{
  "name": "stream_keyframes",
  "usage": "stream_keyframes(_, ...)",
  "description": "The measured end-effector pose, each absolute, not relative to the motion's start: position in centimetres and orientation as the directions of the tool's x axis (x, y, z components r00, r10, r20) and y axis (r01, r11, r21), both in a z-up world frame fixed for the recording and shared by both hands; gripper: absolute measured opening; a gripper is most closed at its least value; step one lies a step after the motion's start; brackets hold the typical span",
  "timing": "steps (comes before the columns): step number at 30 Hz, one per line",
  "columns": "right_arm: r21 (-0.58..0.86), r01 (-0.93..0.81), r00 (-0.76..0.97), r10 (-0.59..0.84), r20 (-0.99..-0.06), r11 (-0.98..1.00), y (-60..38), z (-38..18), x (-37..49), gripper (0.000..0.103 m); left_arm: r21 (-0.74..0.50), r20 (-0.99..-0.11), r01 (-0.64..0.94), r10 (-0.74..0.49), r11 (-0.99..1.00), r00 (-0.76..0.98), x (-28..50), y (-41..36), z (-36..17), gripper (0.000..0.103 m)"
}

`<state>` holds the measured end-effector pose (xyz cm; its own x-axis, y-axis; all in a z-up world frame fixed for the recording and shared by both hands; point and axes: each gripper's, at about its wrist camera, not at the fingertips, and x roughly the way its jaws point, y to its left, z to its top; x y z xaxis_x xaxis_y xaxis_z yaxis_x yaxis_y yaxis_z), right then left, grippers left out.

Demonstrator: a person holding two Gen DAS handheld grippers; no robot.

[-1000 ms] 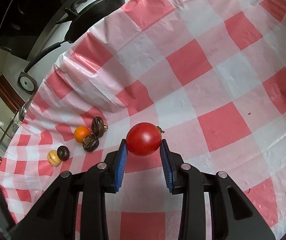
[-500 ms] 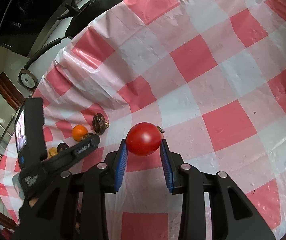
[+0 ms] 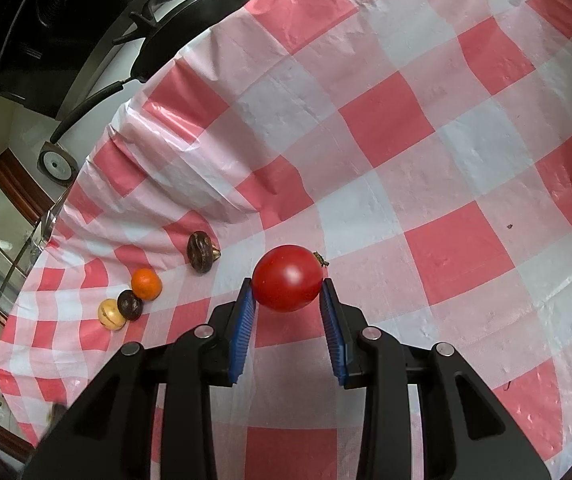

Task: Organize fruits
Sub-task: 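Carry the passion fruit and tomato off the table over the white box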

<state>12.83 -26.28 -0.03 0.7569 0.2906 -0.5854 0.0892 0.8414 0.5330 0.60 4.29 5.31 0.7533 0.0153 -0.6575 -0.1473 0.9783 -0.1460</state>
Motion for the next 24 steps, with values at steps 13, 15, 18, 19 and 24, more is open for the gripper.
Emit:
stream_keyframes(13,0.481,0.058,0.721,0.297,-0.626,0.875,-23.2,0.6,8.9,0.033,-0.120,-0.666,-0.270,0.124,0.955,0.736,-14.1,13.3,5.2,0.044)
stream_keyframes(15,0.485,0.003,0.696,0.346,-0.629,0.875,-20.7,0.8,6.5,0.033,-0.125,-0.672,-0.302,0.143,0.945,0.726,-15.8,15.0,4.9,0.044)
stream_keyframes(18,0.487,-0.065,0.647,0.409,-0.644,0.871,-17.0,1.0,3.6,0.033,-0.141,-0.676,-0.348,0.167,0.927,0.718,-17.5,17.1,4.6,0.044)
stream_keyframes(19,0.483,-0.084,0.633,0.421,-0.649,0.871,-15.9,1.1,2.9,0.033,-0.150,-0.677,-0.365,0.173,0.919,0.715,-18.3,17.9,4.5,0.044)
stream_keyframes(24,0.453,-0.230,0.560,0.498,-0.662,0.861,-9.2,1.6,-2.2,0.033,-0.169,-0.668,-0.390,0.186,0.905,0.721,-20.9,19.9,4.5,0.044)
